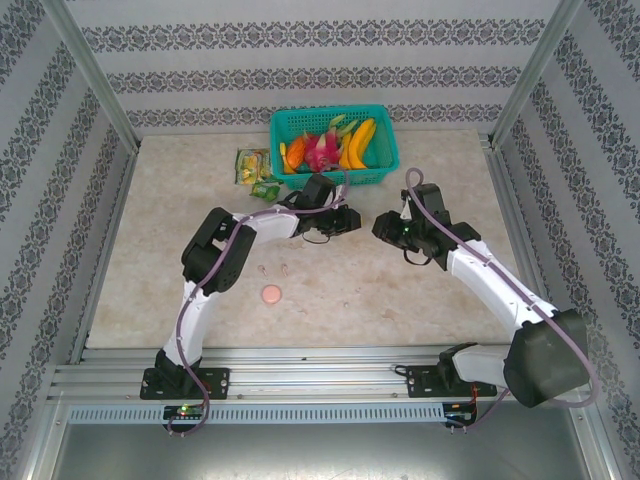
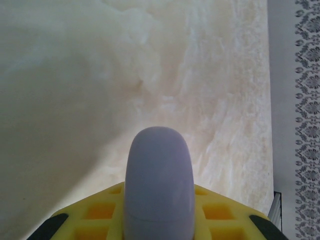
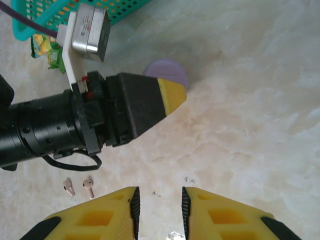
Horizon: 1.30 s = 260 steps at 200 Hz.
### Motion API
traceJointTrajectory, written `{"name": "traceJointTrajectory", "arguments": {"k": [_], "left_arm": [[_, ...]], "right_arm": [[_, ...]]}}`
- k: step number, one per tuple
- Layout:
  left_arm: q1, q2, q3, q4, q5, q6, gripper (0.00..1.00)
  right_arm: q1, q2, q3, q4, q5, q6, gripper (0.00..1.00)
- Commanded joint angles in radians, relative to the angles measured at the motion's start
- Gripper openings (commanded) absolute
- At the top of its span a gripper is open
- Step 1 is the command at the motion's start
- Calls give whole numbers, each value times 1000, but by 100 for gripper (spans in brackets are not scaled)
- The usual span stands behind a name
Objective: Insert wireless bluetooth earbuds into charging case
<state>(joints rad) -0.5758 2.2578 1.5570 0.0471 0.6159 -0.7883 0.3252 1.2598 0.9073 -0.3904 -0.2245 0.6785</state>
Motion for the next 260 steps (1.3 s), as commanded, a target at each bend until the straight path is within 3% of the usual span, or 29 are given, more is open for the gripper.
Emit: {"name": "traceJointTrajectory", "arguments": {"k": [1,53,105,167,177,180,183,227,260], "left_arm": [[17,34,69,-106,-26,-34,7],[39,87,120,-171,-43,-44,17],[57,82,124,-217,-68,-15,35],[82,27,100,-250,-101,47,72],[88,5,89,-254,-110,64,81],[91,-3,84,-256,-113,68,94],[92,-11,78,-256,-116,72,99],[114,-185,-15,-290,-191,189,100],[117,-370,-116,-320,-322,285,100]], "right_arm": [[15,9,-14,21,25,4,32],[23,6,-2,10,33,4,39],[39,10,24,-5,42,2,45],[51,15,44,-19,53,1,48],[54,15,44,-19,55,0,49],[54,15,44,-19,56,0,49],[55,15,45,-19,57,0,50],[89,20,41,-27,76,-19,56],[160,41,50,-28,105,-46,64]]}}
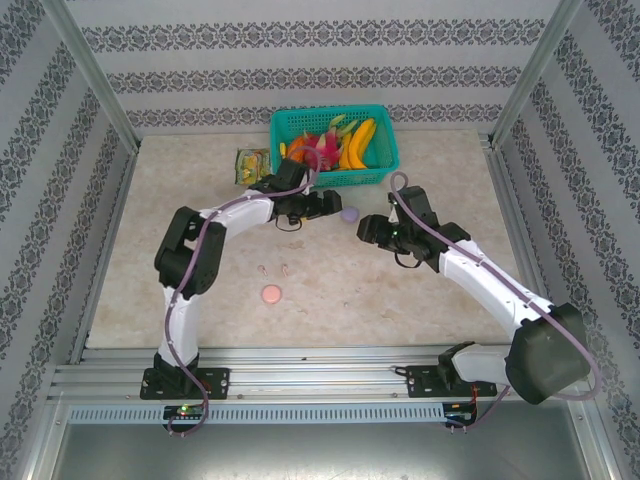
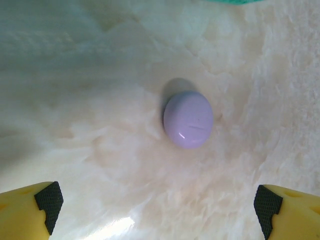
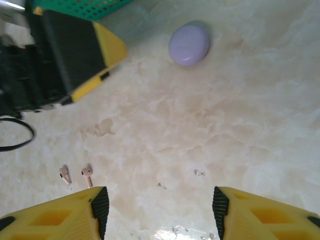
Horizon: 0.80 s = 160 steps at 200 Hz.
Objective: Insert wireless bluetooth earbuds into charging case
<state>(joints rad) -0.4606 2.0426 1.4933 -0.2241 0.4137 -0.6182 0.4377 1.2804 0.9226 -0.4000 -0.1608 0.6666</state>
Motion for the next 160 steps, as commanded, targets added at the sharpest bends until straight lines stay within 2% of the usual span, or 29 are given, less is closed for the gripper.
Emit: {"name": "traceJointTrajectory", "arguments": {"k": [1,43,76,92,132,160], "left_arm": [[1,-161,-56,-49,-124,117,100],[19,-398,-223,-48,-309,156,100],[25,-538,-312,-139,-583,111,100],[39,-605,-371,-146,-658,92,100],[101,-798,-541,-114,-728,32,100],[190,-928,-638,-96,-742,-54,100]], "right_arm": [[49,22,35,-19,43,-35,64],[188,91,74,-29,99,-54,69],[336,201,165,-72,172,-70,71],[411,274,233,-108,207,-78,72],[554,448,400,-200,283,-62,77],[616,562,492,-238,297,-30,79]]}}
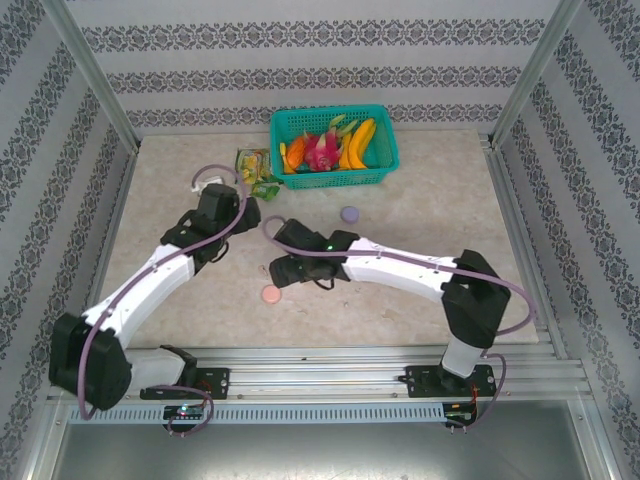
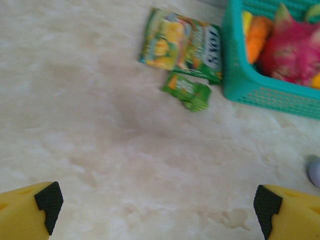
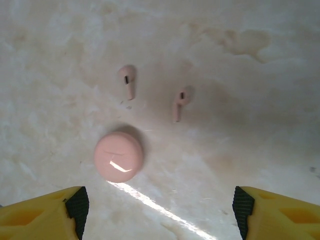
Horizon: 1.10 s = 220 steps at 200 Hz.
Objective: Insert wireless bluetooth earbuds into charging case
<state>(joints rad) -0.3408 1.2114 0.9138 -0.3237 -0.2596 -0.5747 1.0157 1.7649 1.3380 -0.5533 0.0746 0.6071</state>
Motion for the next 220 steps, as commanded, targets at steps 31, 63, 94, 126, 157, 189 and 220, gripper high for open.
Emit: {"name": "traceJointTrajectory", "arguments": {"k": [31,63,94,126,157,189,220], "left_arm": [[216,-183,-121,-16,10,-239,100],[328,-184,-128,-50,99,-282,100],[365,-182,-136,-51,127,-284,100],[378,-183,-145,-37,143,-283,100],[382,-182,-154,-31,151,-285,100],[387,-184,-157,-31,151,-280,100],[390,-187,-164,-23,154,-281,100]], "right_arm": [[81,211,215,-191,82,57,78],[99,316,327,-280,102,87,77],[104,372,385,-297,94,123,76],[112,422,427,-304,81,148,74],[117,462,453,-299,65,155,72],[119,493,473,-300,54,155,71],[118,514,472,-298,54,156,69]]}}
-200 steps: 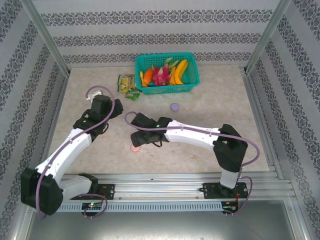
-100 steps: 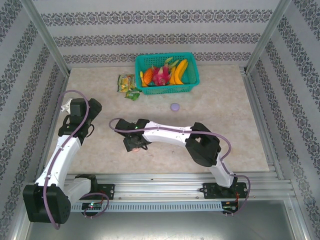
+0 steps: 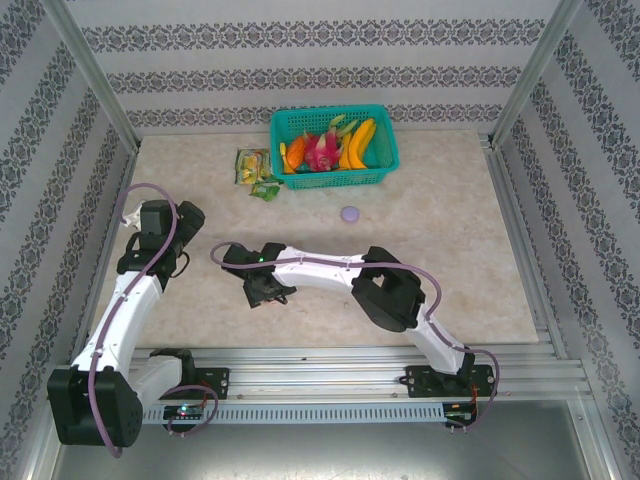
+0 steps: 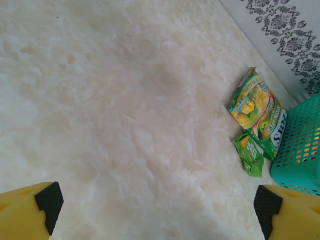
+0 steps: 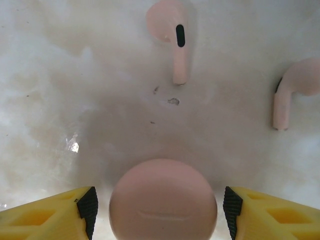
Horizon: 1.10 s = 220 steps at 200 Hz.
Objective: Insert wireless bluetooth earbuds into charging case
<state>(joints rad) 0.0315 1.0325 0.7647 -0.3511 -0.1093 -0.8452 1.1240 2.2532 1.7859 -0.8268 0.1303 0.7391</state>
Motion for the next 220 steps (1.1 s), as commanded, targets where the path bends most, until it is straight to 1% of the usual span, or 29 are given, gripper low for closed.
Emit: {"name": "traceJointTrajectory", "arguments": {"k": [1,38,73,93,116,180,220], "left_arm": [[18,-9,-15,4,3,-11,100],[19,-8,-23,15,18,-7,100],[20,-5,-25,20,32,2,100],[19,-6,-25,21,37,6,100],[19,-7,-20,20,42,8,100],[19,1,-12,25,81,26,100],[19,21,-14,48,140,29,100]], "right_arm": [[11,27,24,-25,-3,24,68],[10,47,26,-24,1,25,64],[11,39,11,-22,4,22,53],[11,15,-15,-12,9,22,49],[11,-27,-54,9,11,28,46],[1,-207,-231,59,51,42,45],[-74,-326,-411,105,66,51,46]]}}
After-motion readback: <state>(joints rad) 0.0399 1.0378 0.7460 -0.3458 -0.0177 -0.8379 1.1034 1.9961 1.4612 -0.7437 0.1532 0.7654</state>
